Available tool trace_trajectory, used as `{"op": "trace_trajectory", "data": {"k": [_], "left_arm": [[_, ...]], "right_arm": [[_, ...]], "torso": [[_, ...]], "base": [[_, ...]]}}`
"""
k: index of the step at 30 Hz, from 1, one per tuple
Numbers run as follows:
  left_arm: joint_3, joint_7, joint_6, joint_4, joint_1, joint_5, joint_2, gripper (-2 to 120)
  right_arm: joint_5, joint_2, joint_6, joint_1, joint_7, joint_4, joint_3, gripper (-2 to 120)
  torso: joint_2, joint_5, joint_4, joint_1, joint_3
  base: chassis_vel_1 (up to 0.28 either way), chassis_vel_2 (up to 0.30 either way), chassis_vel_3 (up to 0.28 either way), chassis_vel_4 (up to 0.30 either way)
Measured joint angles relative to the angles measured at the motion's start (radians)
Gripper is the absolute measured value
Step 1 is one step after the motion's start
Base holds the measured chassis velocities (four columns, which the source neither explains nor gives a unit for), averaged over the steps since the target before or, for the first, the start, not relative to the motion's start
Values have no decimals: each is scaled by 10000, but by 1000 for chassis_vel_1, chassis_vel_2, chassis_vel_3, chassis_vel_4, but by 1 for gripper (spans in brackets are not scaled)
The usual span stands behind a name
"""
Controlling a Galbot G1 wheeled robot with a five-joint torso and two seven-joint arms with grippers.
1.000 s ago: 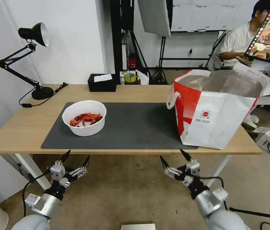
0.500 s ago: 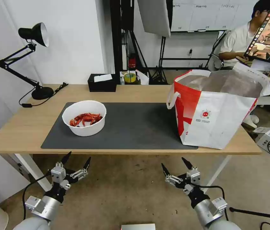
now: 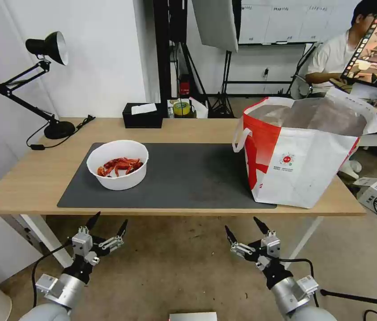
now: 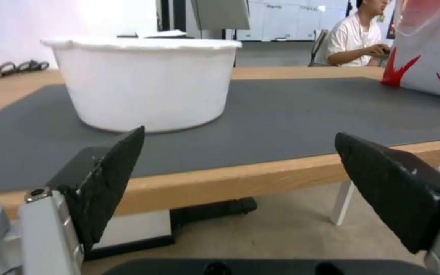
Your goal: Pick up the trash from the table and place it into the takeout bag.
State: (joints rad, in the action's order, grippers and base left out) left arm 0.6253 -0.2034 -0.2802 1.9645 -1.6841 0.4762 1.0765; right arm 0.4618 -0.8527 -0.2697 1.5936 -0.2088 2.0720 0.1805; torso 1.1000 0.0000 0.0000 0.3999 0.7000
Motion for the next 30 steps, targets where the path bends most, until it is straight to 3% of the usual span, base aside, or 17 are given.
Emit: {"op": "trace_trajectory", "data": {"k": [8, 16, 22, 30], "left_arm": [[245, 5, 305, 271, 537, 365, -555, 100], [365, 389, 976, 376, 1515, 1383, -1722, 100], [267, 688, 1362, 51, 2350, 2245, -2771, 100], [487, 895, 1755, -334, 2733, 2779, -3430, 100]], "right_arm": [[0, 5, 15, -6, 7, 5, -5, 100], [3, 6, 23, -11, 12, 11, -8, 100], [7, 6, 27, -15, 12, 15, -9, 100], [11, 6, 31, -15, 12, 16, -9, 100]], "torso": [[-1, -1, 0, 0, 0], [-1, -1, -1, 0, 1], [-1, 0, -2, 1, 1], [-1, -3, -1, 1, 1]], "base": [[0, 0, 0, 0], [0, 0, 0, 0], [0, 0, 0, 0], [0, 0, 0, 0]]}}
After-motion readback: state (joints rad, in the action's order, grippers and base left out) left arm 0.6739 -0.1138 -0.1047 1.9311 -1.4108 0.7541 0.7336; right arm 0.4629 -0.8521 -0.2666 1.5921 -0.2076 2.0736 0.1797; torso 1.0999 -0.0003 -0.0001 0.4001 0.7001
